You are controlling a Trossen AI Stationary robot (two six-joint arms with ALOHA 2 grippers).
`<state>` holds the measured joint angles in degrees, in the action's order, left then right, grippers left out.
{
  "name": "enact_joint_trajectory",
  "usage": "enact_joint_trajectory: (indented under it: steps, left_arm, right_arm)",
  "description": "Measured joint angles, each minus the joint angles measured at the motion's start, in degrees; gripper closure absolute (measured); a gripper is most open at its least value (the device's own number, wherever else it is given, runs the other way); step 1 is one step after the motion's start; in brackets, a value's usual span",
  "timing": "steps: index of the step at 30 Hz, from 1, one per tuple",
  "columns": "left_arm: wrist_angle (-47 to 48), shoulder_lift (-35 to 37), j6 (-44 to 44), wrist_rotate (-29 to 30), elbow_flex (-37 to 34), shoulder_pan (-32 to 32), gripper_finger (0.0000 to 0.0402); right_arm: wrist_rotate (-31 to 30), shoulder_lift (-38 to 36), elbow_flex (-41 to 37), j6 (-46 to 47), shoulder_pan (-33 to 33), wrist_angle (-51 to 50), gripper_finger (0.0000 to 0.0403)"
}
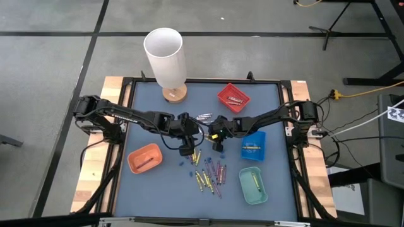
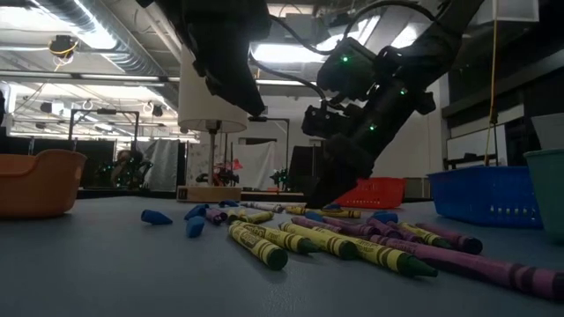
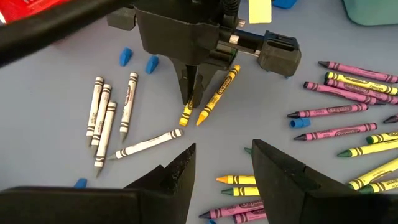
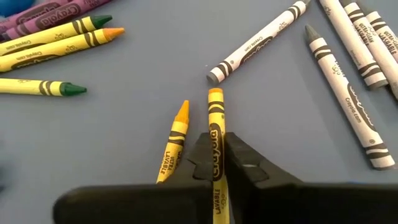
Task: Sort crayons
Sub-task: Put the yellow crayon into the blue bin
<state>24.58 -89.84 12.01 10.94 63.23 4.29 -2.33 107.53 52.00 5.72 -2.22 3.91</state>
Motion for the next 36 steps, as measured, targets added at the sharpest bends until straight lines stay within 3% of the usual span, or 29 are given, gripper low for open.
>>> enact_joint_trajectory:
  steps: [8, 14, 25, 30, 36]
  left_arm:
    - [-0.1, 0.0, -0.3, 0.4, 0.0, 0.0, 0.026]
    - [0.0, 0.0, -0.4, 0.5, 0.0, 1.1, 0.026]
    - [0.2, 0.0, -0.5, 0.4, 0.0, 3.9, 0.026]
    - [0.2, 0.0, -0.6, 0.3, 0.0, 5.6, 0.026]
    - [0.4, 0.0, -0.6, 0.2, 0.0, 7.4, 0.026]
  right_arm:
    - [0.0, -0.2, 3.6, -0.1, -0.1, -4.7, 0.0376]
    - [-0.1, -4.4, 10.5, -2.3, -0.1, -22.7, 0.039]
    - [3.5, -7.9, 28.8, -4.9, 0.8, -60.6, 0.0381]
    - [3.5, -8.3, 33.1, -7.3, 4.1, -68.5, 0.038]
    - [3.5, -11.7, 30.2, -7.6, 8.8, -72.0, 0.038]
